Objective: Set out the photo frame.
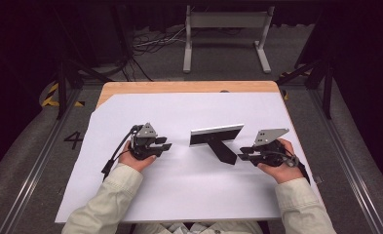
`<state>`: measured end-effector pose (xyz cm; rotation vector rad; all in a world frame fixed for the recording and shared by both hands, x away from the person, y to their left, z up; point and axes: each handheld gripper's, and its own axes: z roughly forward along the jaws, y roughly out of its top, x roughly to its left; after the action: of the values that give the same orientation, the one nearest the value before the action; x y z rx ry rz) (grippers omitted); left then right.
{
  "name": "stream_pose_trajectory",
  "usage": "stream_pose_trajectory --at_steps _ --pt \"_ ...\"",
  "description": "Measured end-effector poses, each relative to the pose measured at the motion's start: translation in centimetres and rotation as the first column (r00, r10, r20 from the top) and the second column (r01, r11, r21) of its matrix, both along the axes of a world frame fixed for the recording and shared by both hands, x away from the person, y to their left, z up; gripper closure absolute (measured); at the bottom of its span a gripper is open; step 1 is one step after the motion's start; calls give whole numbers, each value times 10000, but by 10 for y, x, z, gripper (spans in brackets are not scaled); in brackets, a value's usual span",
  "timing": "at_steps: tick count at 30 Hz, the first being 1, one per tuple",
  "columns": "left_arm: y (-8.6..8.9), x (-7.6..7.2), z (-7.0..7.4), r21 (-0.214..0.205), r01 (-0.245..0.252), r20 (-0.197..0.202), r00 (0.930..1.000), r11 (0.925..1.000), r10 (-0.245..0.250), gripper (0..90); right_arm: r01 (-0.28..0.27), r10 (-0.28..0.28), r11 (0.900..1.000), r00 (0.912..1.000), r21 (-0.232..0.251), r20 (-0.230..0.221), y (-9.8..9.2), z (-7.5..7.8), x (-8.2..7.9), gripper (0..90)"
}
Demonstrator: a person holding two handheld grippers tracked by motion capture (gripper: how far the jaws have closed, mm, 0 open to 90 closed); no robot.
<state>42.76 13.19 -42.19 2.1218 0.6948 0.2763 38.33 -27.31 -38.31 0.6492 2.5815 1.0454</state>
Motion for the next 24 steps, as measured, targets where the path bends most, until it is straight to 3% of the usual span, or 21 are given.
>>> stream_pose_trajectory --at_steps 4,14,17,24 --pt "-3 -1 1 -171 -159 -2 9999 9997 159 704 216 -216 9998 9997 53 80 -7 3 -1 730" --pt "-12 0 0 -165 -520 420 9977 9985 526 701 723 -723 9974 9974 6 63 -17 3 1 747" --pt "-17 2 -1 -239 -612 231 9978 9978 618 714 881 -881 9961 9961 -24 52 -19 3 1 750" --pt "-25 10 0 -522 -773 114 9969 9956 780 848 1082 -1082 9940 9941 -127 -6 -23 1 -1 752"
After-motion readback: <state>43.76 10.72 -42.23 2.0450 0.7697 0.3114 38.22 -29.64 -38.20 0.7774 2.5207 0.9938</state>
